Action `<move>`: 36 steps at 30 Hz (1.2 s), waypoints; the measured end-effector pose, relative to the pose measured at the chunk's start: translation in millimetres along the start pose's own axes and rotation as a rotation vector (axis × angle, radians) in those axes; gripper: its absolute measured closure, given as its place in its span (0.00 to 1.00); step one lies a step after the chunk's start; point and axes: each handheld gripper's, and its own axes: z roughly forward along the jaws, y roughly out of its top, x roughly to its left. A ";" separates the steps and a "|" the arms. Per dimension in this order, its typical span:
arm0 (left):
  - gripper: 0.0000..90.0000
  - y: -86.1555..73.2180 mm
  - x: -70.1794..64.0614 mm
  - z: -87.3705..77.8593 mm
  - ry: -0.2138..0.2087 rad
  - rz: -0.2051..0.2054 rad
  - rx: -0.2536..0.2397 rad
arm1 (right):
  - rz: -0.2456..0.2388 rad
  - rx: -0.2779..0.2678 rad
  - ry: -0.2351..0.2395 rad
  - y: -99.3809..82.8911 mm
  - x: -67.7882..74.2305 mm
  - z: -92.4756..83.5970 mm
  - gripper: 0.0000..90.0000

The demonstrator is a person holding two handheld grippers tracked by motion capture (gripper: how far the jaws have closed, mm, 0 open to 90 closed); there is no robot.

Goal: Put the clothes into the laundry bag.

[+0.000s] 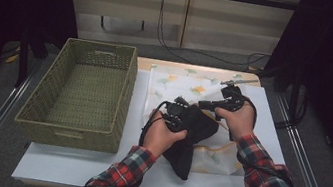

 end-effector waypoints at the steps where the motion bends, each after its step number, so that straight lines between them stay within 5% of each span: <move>1: 0.70 0.8 -0.7 1.0 0.003 -0.010 -0.006 | 0.001 -0.001 0.001 0.0 -0.2 -0.2 1.00; 9: 0.70 7.8 -3.2 7.1 0.029 -0.027 -0.048 | 0.007 -0.003 0.006 -0.7 -1.8 -0.3 1.00; 16: 0.65 6.3 1.0 16.0 0.035 0.038 -0.072 | 0.008 -0.001 0.005 -1.4 -1.7 -0.5 1.00; 23: 0.39 2.3 4.7 17.5 0.055 0.125 -0.070 | 0.005 0.005 0.003 -2.6 -1.8 0.4 1.00; 30: 0.16 -4.8 7.4 10.9 0.063 0.151 -0.067 | 0.005 0.007 0.001 -3.5 -2.4 0.9 1.00; 36: 0.10 -9.4 8.8 2.2 0.083 0.191 -0.071 | 0.007 0.010 0.000 -4.1 -1.7 1.6 1.00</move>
